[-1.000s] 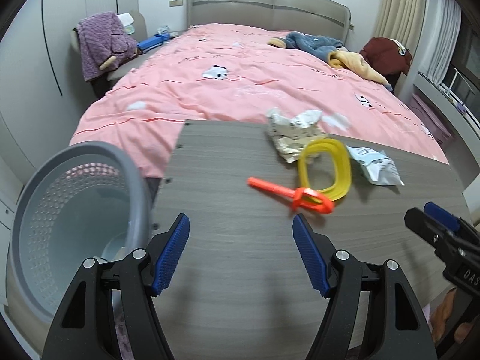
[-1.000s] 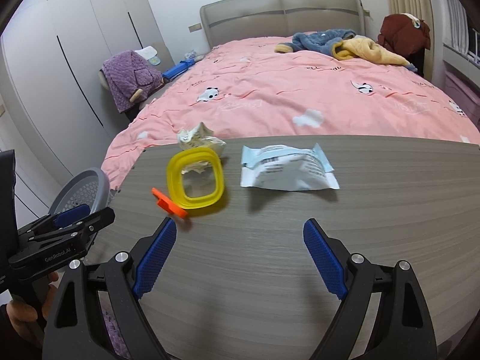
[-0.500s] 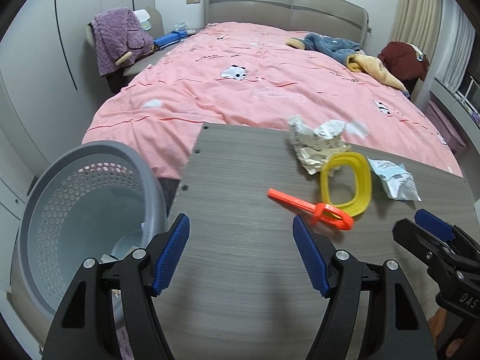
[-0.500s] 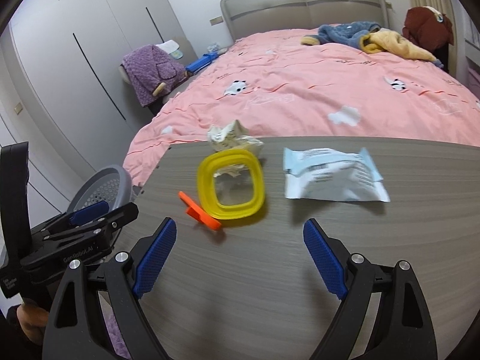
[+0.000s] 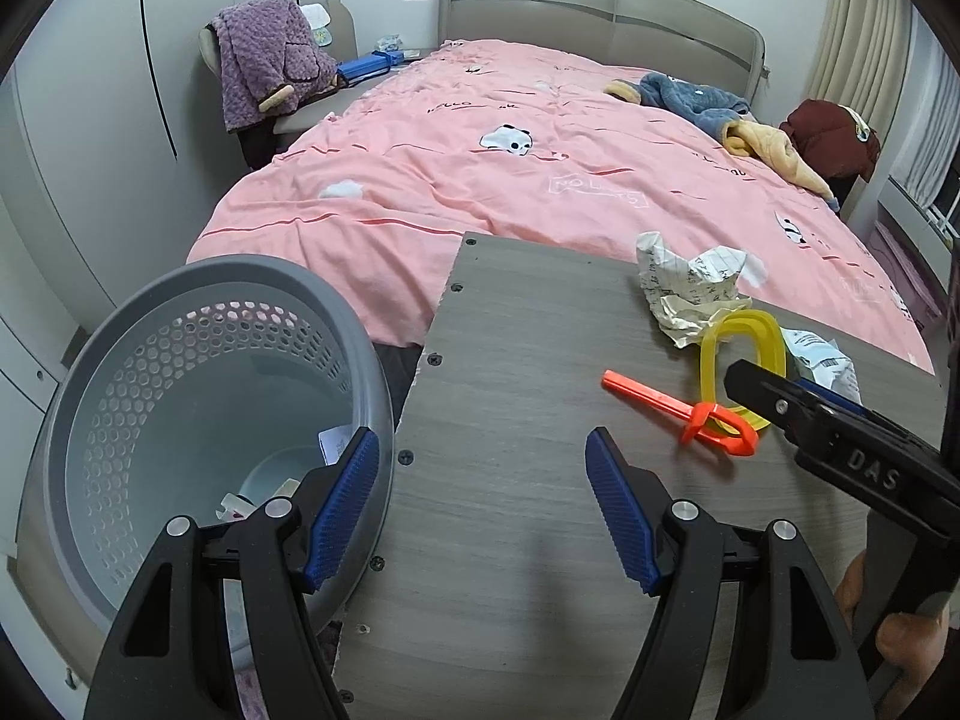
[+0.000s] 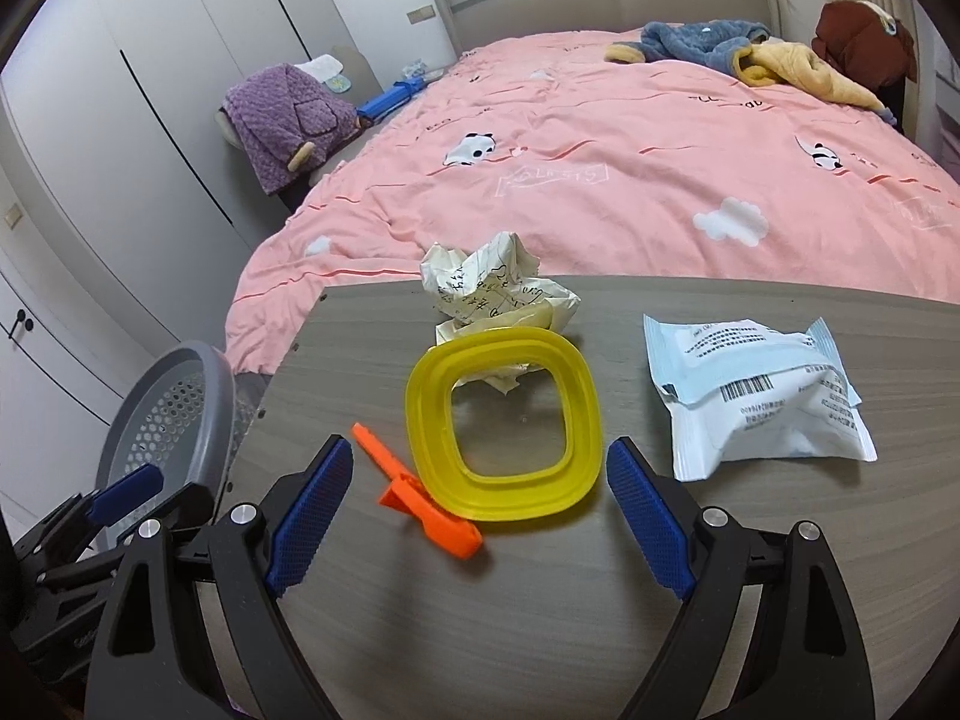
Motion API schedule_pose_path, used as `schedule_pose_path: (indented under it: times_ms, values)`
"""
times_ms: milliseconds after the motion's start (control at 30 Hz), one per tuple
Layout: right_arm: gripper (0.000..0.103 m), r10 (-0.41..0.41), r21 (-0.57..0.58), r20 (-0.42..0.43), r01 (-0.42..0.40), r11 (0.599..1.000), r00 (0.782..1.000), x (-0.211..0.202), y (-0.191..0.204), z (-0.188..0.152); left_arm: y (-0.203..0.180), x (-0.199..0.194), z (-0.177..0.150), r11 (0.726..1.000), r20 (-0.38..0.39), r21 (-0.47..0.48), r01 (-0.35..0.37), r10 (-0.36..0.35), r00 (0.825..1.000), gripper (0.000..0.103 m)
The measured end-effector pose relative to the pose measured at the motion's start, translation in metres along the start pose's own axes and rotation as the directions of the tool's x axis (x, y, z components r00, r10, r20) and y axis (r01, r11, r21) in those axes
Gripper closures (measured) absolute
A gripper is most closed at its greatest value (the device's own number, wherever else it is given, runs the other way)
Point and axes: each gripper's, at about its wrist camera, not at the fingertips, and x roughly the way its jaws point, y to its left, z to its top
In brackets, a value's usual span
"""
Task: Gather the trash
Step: 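Close the right tool on the yellow plastic lid while the left tool approaches the orange piece, then close the left tool on the orange plastic piece while the right tool holds the yellow lid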
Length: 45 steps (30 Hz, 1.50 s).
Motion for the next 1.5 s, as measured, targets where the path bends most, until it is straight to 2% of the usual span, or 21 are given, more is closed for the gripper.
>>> schedule_pose_path:
  times_ms: [333, 533, 633, 700, 833, 900, 1167, 1500]
  values:
    - [0.018, -0.062, -0.001, -0.020, 0.062, 0.998, 0.998, 0.020, 0.001, 0.007, 0.003, 0.002, 0.000, 1.000, -0.002, -0.007, 0.011, -0.011, 1.000, 0.035]
    - [0.019, -0.067, -0.011, -0.030, 0.066, 0.998, 0.997, 0.026, 0.001, 0.009, 0.003, 0.003, -0.001, 1.000, -0.003, -0.007, 0.016, -0.016, 1.000, 0.035]
    - [0.029, -0.069, -0.015, -0.031, 0.069, 0.997, 0.997, 0.026, -0.001, 0.009, 0.001, 0.002, -0.002, 1.000, -0.002, -0.003, 0.018, -0.018, 1.000, 0.035]
    - [0.042, -0.068, -0.013, -0.037, 0.068, 0.998, 0.997, 0.027, -0.002, 0.008, 0.000, 0.001, -0.002, 1.000, -0.002, 0.000, 0.020, -0.020, 1.000, 0.035]
    - [0.060, -0.066, -0.009, -0.040, 0.066, 0.998, 0.997, 0.026, -0.005, 0.006, -0.002, 0.000, -0.003, 1.000, 0.000, 0.004, 0.022, -0.022, 1.000, 0.035]
    - [0.074, -0.062, -0.014, -0.036, 0.061, 0.998, 0.997, 0.025, -0.005, 0.005, -0.003, -0.001, -0.003, 1.000, 0.001, 0.006, 0.022, -0.022, 1.000, 0.035]
    - [0.087, -0.037, -0.029, -0.004, 0.037, 0.999, 0.999, 0.008, -0.003, 0.000, -0.009, -0.005, -0.006, 1.000, 0.005, 0.019, 0.025, -0.025, 1.000, 0.035]
    - [0.087, 0.006, -0.032, 0.066, -0.003, 0.999, 0.998, -0.039, -0.010, -0.010, -0.030, -0.006, -0.007, 0.997, -0.006, 0.050, 0.056, -0.056, 0.998, 0.035]
